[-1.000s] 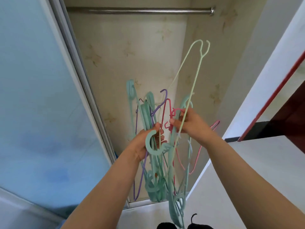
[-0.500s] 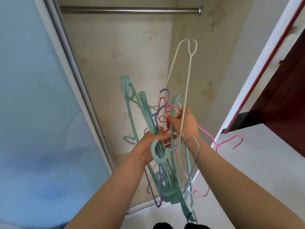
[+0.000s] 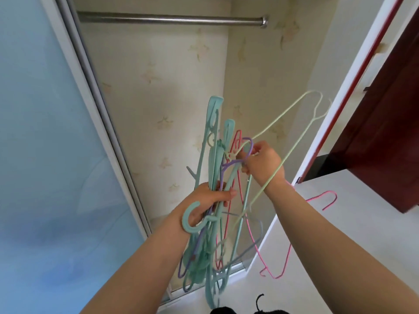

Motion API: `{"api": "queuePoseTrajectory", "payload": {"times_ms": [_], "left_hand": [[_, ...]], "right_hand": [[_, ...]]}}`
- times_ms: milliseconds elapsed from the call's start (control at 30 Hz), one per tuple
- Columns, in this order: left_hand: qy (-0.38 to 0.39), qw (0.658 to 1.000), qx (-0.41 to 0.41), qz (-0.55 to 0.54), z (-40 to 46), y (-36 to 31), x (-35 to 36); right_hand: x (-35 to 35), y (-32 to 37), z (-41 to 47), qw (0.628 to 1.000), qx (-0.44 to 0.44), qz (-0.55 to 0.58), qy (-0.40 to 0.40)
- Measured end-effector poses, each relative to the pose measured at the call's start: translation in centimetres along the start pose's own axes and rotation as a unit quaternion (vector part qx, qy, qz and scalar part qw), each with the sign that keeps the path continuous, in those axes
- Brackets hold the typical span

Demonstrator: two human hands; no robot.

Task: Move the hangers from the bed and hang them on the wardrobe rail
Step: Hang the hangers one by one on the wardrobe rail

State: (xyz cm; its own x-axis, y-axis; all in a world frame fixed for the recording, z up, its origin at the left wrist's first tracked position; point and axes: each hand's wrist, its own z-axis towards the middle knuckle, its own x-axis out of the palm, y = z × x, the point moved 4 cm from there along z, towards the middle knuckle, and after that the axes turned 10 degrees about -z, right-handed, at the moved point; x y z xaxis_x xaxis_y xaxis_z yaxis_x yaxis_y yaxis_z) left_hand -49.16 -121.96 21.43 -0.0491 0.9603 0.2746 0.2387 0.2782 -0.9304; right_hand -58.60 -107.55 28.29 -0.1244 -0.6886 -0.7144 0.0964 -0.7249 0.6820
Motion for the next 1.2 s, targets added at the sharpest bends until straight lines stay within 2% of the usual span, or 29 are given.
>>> {"api": "queuePoseTrajectory", "payload": {"times_ms": [67, 167, 333, 467, 600, 667, 767, 867, 967, 1067, 1200], "left_hand": [[0.003, 1.000, -0.011, 0.004, -0.2, 0.2, -0.2], [0.005, 1.000, -0.028, 0.010, -0.3, 0.5, -0.1], [0.100, 0.994, -0.040, -0.015, -1.2, 0.8, 0.4], [0.150, 0.988, -0.027, -0.033, -1.7, 1.3, -0.7], [0.157, 0.982, -0.019, -0.102, -1.8, 1.4, -2.3], [0.142, 0.979, -0.012, -0.146, -1.7, 1.3, -2.8], [0.121, 0.964, -0.019, -0.238, -1.2, 1.3, -3.1], [0.096, 0.942, -0.029, -0.320, -0.5, 1.6, -3.0], [0.065, 0.935, -0.029, -0.348, 0.0, 1.9, -2.6], [0.041, 0.940, -0.018, -0.338, 0.0, 1.8, -2.6], [0.034, 0.958, -0.001, -0.285, 0.1, 0.8, -3.1]], "right_hand": [[-1.8, -0.1, 0.6, 0.996, -0.004, -0.075, -0.054], [-2.9, 0.0, 1.1, 0.993, -0.045, -0.096, -0.055], [-4.4, -0.3, 2.6, 0.990, -0.095, -0.079, -0.073], [-5.0, -2.2, 3.9, 0.991, -0.069, 0.111, -0.005], [-5.6, -2.9, 3.5, 0.936, 0.016, 0.351, 0.030], [-5.8, -2.9, 3.1, 0.918, 0.049, 0.390, 0.051], [-4.9, -2.0, 1.9, 0.894, 0.048, 0.430, 0.120], [-3.0, -0.2, 0.0, 0.878, 0.032, 0.440, 0.186], [-0.8, 0.9, -1.8, 0.877, 0.035, 0.418, 0.236], [0.3, 0.3, -3.1, 0.910, 0.032, 0.317, 0.267], [-0.1, -1.0, -3.1, 0.914, 0.016, 0.281, 0.292]]}}
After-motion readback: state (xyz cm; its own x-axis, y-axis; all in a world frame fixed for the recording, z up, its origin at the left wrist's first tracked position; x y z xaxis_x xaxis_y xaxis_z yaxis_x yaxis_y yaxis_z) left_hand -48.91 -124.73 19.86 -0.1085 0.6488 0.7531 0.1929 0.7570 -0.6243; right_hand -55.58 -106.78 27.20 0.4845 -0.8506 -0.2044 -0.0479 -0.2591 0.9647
